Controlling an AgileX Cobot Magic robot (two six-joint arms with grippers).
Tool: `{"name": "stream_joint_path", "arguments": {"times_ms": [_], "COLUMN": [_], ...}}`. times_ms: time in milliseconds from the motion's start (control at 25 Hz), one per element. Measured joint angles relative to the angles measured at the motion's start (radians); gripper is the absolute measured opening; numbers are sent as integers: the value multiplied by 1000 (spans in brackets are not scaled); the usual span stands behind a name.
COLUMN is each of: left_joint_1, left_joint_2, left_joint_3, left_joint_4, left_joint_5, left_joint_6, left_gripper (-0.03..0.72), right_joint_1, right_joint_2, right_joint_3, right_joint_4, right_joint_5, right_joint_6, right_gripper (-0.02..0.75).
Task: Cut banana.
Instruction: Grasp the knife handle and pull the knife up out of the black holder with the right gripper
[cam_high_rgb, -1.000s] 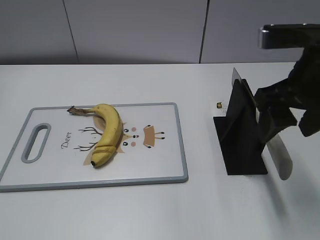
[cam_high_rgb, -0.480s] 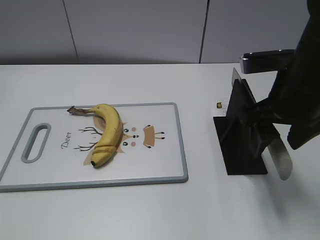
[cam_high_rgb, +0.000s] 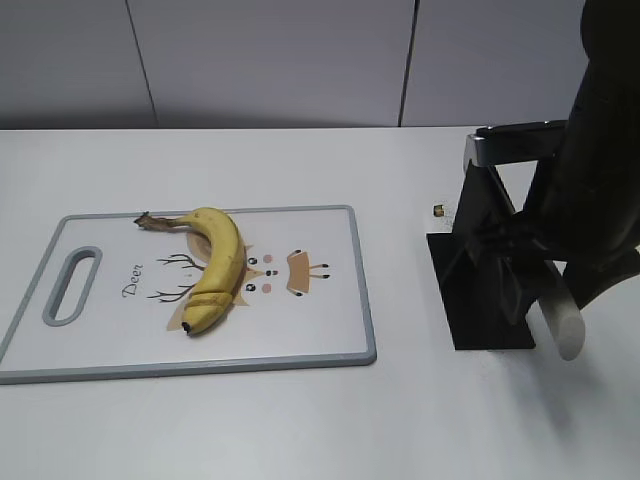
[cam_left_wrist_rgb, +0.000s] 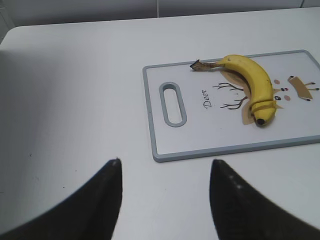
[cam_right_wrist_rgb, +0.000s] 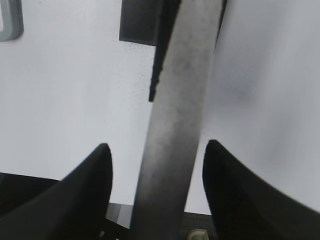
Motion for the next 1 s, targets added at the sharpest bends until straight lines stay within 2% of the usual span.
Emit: {"name": "stream_joint_path", "arguments": {"times_ms": [240,640,720,840,1000], "left_joint_1": [0,0,0,0,0], "left_joint_2": [0,0,0,0,0], "left_joint_3": [0,0,0,0,0], "left_joint_4": [0,0,0,0,0], "left_joint_5": [0,0,0,0,0], "left_joint_6": [0,0,0,0,0], "left_gripper": [543,543,543,543,543], "right_joint_1": [0,0,0,0,-1], "right_joint_2": [3,37,37,39,39], "right_joint_3": [0,0,0,-1,-2], "right_joint_4": [1,3,3,-1,10], "right_joint_5": [-10,-17,-12,9,21], "right_joint_6": [30,40,40,54,58], "right_gripper": [370,351,310,162,164]}}
